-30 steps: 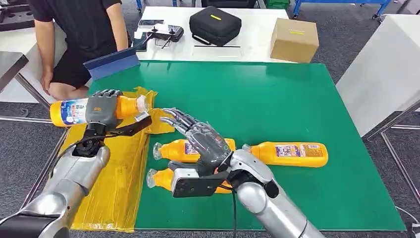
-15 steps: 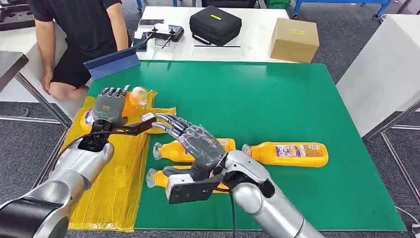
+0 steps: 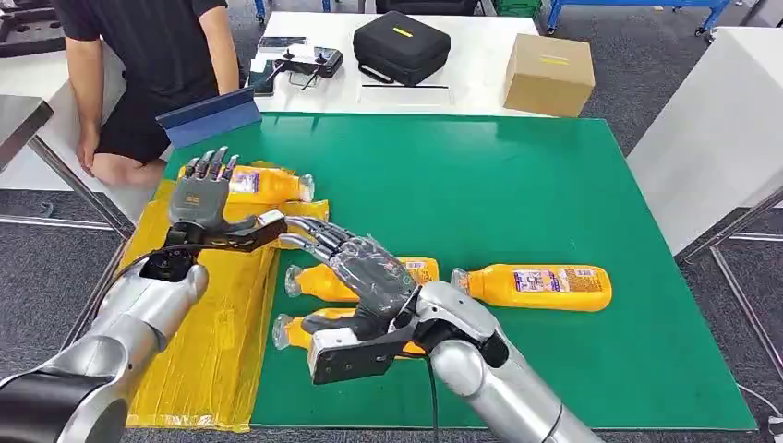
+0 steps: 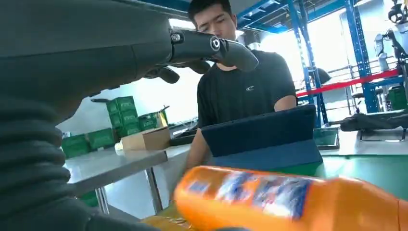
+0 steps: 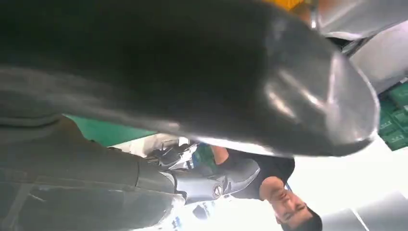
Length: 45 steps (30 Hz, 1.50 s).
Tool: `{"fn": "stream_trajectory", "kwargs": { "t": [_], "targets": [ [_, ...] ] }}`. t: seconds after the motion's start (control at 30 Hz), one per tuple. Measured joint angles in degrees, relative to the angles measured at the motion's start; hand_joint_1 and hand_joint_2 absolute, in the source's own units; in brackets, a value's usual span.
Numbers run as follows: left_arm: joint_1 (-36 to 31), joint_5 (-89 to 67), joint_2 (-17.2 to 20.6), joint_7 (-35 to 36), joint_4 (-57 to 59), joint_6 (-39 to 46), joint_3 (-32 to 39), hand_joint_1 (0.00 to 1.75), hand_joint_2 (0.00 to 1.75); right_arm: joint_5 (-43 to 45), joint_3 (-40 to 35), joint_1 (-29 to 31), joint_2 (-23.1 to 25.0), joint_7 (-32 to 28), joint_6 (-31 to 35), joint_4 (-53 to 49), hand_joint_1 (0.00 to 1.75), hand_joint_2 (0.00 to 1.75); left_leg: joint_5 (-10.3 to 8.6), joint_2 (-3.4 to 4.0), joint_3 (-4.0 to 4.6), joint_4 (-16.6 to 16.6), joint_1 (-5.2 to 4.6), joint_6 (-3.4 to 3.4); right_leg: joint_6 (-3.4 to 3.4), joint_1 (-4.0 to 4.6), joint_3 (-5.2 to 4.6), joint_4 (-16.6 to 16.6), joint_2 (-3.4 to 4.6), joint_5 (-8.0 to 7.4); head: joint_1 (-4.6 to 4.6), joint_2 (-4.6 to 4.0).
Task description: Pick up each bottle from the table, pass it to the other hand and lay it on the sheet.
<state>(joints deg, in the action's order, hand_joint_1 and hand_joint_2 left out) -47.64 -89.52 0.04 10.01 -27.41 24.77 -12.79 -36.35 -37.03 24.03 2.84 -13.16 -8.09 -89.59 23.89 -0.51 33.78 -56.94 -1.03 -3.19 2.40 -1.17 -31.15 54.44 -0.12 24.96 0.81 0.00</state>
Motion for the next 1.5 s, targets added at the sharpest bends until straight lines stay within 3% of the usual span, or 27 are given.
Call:
{"fn": "stream_trajectory", "kwargs": {
  "t": [0.07, 0.13, 0.27, 0.37, 0.47, 0.53, 0.67, 0.83, 0.97, 1.13, 1.47, 1.5],
  "targets": [
    [0.3, 3.3, 0.0, -2.6, -0.2, 1.4, 1.7, 0.00, 0.00, -0.5, 0.2, 0.0, 0.0, 0.0, 1.1, 0.4, 0.00, 0.00, 0.00, 0.00, 0.00, 0.0, 0.00, 0.00, 0.00, 0.00, 0.00, 0.0, 0.00, 0.00, 0.00, 0.00],
    [1.3, 13.4, -0.3, -10.0, -1.7, 2.4, 5.3, 0.00, 0.00, -1.8, 1.0, 0.0, -0.1, 0.4, 3.2, 0.7, 0.00, 0.00, 0.00, 0.01, 0.00, 0.0, 0.00, 0.00, 0.00, 0.00, -0.01, 0.0, 0.01, 0.00, 0.02, 0.00],
    [4.9, 38.2, -1.4, -21.7, -9.8, -4.1, 14.0, 0.00, 0.00, -5.1, 4.1, -0.1, -0.7, 1.2, 5.8, 1.2, 0.00, 0.00, 0.00, 0.11, -0.02, 0.0, -0.01, 0.00, 0.00, -0.02, -0.03, 0.0, 0.06, 0.00, -0.02, 0.00],
    [10.3, 60.4, -2.8, -24.0, -20.7, -12.0, 19.8, 0.00, 0.00, -8.0, 8.0, -0.3, -1.2, 1.3, 7.8, 1.5, 0.00, 0.00, 0.01, 0.12, -0.02, 0.0, -0.02, 0.00, 0.00, -0.02, -0.04, 0.0, 0.07, 0.00, 0.00, 0.00],
    [14.5, 67.5, -3.6, -24.4, -27.9, -15.4, 22.0, 0.00, 0.00, -9.8, 11.1, -0.5, -1.6, 1.7, 8.6, 1.9, 0.00, 0.00, 0.02, 0.09, -0.01, 0.0, -0.02, 0.00, 0.00, -0.02, -0.03, 0.0, 0.06, 0.00, 0.00, 0.00],
    [19.0, 79.6, -4.2, -25.4, -34.8, -19.8, 23.1, 0.00, 0.00, -11.7, 13.4, -1.3, -2.3, 3.1, 10.1, 1.9, 0.00, 0.00, 0.05, 0.17, -0.03, 0.0, -0.04, 0.00, 0.00, -0.03, -0.02, 0.0, 0.08, 0.01, -0.02, 0.00],
    [35.4, 96.5, -4.7, -28.3, -54.6, -21.8, 23.5, 0.00, 0.00, -14.2, 22.4, -6.9, -6.5, 3.6, 12.1, -0.2, 0.00, 0.00, 0.21, 0.14, -0.01, 0.0, -0.05, -0.04, -0.01, -0.03, -0.04, -0.2, 0.11, 0.07, 0.02, 0.00],
    [53.2, 101.4, -5.0, -30.4, -71.8, -22.0, 24.5, 0.00, 0.00, -17.7, 34.7, -17.7, -8.1, 2.1, 9.2, -8.3, 0.00, 0.00, 0.51, 0.08, 0.01, 0.0, -0.07, -0.11, 0.13, -0.02, -0.05, -0.3, 0.09, 0.29, 0.00, 0.00],
    [61.8, 101.9, -7.4, -30.6, -80.4, -23.5, 26.3, 0.00, 0.00, -22.4, 41.0, -25.0, -7.1, 1.8, 7.1, -14.6, 0.00, 0.00, 0.59, -0.03, 0.03, 0.1, -0.07, -0.03, 0.07, -0.01, -0.04, -0.3, 0.05, 0.34, 0.00, 0.00],
    [64.9, 102.2, -10.1, -27.9, -84.6, -26.2, 29.6, 0.00, 0.00, -28.9, 41.5, -29.7, -5.0, 3.4, 6.6, -19.0, 0.00, 0.00, 0.57, -0.02, -0.14, 0.1, 0.01, 0.00, 0.04, 0.00, 0.02, -0.3, 0.06, 0.32, -0.02, 0.00],
    [65.6, 102.0, -12.8, -27.1, -86.0, -27.6, 32.8, 0.00, 0.00, -29.8, 40.9, -31.9, -4.4, 4.4, 7.1, -21.0, 0.00, 0.00, 0.49, -0.03, -0.23, 0.1, 0.05, 0.00, 0.04, 0.04, 0.17, -0.2, 0.06, 0.28, -0.02, 0.00],
    [65.6, 101.7, -13.0, -27.0, -86.0, -27.8, 33.1, 0.00, 0.00, -29.6, 40.7, -32.1, -4.7, 4.6, 7.6, -21.0, 0.00, 1.75, 0.49, -0.03, -0.23, 0.1, 0.05, 0.00, 0.04, 0.05, 0.18, -0.2, 0.06, 0.28, -0.02, 0.00]
  ]
}}
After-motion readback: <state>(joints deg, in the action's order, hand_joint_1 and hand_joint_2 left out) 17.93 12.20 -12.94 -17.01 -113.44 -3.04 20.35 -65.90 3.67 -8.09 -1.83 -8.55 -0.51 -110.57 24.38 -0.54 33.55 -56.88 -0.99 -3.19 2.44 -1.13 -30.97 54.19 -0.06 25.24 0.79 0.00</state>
